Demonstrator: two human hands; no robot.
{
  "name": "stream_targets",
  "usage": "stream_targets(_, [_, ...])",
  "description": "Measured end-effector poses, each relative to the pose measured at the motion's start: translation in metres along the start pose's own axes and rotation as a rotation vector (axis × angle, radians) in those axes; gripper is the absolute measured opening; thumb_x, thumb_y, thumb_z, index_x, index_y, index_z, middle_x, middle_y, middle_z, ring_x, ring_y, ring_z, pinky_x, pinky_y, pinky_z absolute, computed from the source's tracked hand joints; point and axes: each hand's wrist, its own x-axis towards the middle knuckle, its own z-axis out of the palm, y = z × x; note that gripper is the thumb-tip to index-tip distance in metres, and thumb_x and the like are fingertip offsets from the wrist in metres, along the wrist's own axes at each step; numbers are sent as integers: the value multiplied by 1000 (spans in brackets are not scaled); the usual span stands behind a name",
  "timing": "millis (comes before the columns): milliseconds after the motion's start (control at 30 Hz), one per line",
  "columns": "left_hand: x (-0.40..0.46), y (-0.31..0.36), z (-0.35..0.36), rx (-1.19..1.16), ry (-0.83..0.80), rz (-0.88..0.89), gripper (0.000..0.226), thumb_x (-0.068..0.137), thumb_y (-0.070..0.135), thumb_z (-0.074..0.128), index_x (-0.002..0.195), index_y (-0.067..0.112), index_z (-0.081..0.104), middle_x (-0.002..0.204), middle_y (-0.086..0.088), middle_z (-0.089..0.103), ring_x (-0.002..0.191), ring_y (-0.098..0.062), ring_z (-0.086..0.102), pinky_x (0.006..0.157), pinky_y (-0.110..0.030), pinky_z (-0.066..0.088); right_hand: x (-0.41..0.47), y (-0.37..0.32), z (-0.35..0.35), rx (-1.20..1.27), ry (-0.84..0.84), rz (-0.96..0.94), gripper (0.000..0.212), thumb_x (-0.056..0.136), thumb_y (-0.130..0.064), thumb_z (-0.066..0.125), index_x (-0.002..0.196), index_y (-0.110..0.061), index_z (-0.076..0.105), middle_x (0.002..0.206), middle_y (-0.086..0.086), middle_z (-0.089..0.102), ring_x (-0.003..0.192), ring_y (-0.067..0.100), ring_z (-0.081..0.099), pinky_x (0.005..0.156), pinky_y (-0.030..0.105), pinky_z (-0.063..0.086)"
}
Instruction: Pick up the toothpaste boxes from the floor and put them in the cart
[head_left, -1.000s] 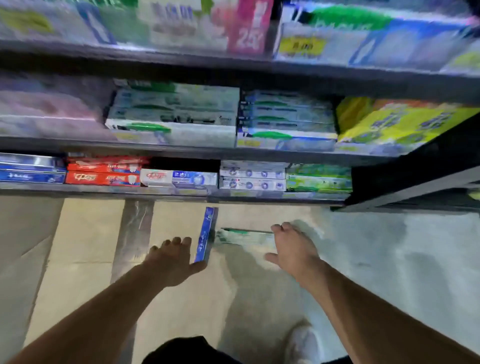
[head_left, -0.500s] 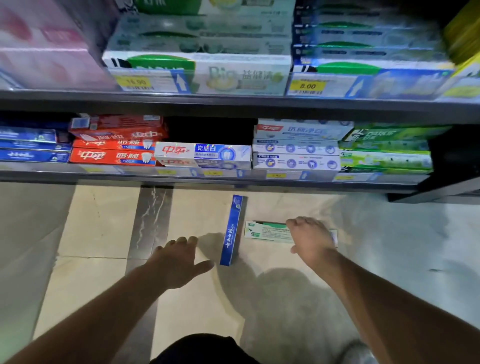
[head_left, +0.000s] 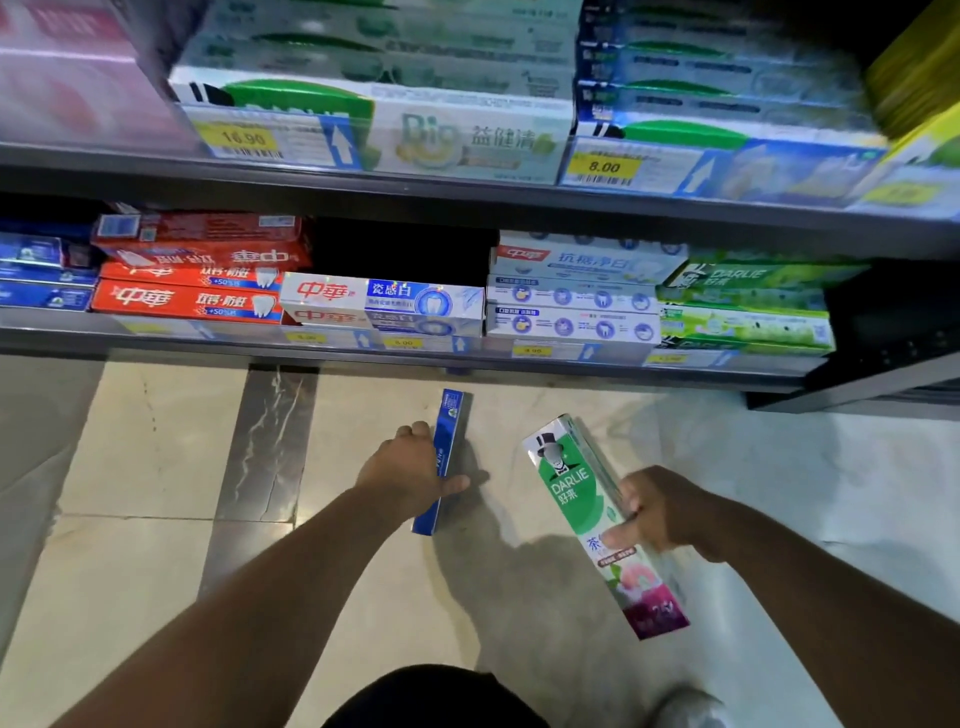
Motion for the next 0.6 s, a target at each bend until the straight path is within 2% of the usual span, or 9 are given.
stream_targets(133, [17,6,15,-134,-13,-102,75,79,54,75,128,12,38,122,-7,55,111,-28,60,91,-39,53,1,3,-1,36,38,-4,30,68,-13,89,79,-13,61,94,10,75,82,28,75,71,37,61])
stream_targets(200, [22,5,20,-159,-27,-142,60,85,38,75,125,12,40,122,-8,57,108,-28,61,89,-37,54,4,3,-1,35,62,0,34,66,-15,90,79,-14,59,95,9,74,82,26,74,68,34,59])
stream_targets(267, [22,2,20,-195,-41,-171,45,87,25,70,120,8,45,120,-11,60,102,-29,62,82,-35,54,4,3,-1,9,80,0,37,66,-19,91,83,-15,59,96,5,73,81,22,72,61,26,54])
stream_targets(333, [12,-4,15,-376,-100,-215,35,84,15,69,113,6,52,110,-12,64,93,-29,66,77,-39,59,-1,2,-1,-13,91,-8,38,66,-22,91,80,-20,55,97,4,71,84,22,71,58,21,48])
stream_targets(400, [-15,-10,4,-635,-200,-248,25,84,4,69,107,7,59,98,-11,69,84,-28,70,73,-44,62,-14,-3,-4,-16,110,-15,40,65,-23,92,76,-23,53,99,5,69,90,25,71,61,24,51])
stream_targets(467, [-52,-15,-11,-784,-257,-242,19,87,-1,66,103,8,62,91,-10,72,82,-28,70,75,-44,60,-34,-9,-6,1,143,-14,41,59,-26,94,81,-19,61,103,6,72,91,25,71,72,33,58])
stream_targets(533, [-92,-19,-31,-868,-268,-234,17,88,-1,67,103,7,62,101,-17,72,91,-33,69,85,-51,58,-62,-15,-8,49,149,11,51,53,-25,96,93,-13,68,102,7,73,88,24,71,80,40,60])
stream_targets(600, [-133,-15,-57,-946,-258,-238,21,90,0,68,108,3,60,110,-21,69,95,-33,68,90,-52,56,-98,-24,-11,120,145,32,51,53,-20,96,95,-12,69,99,7,73,87,23,72,81,41,61])
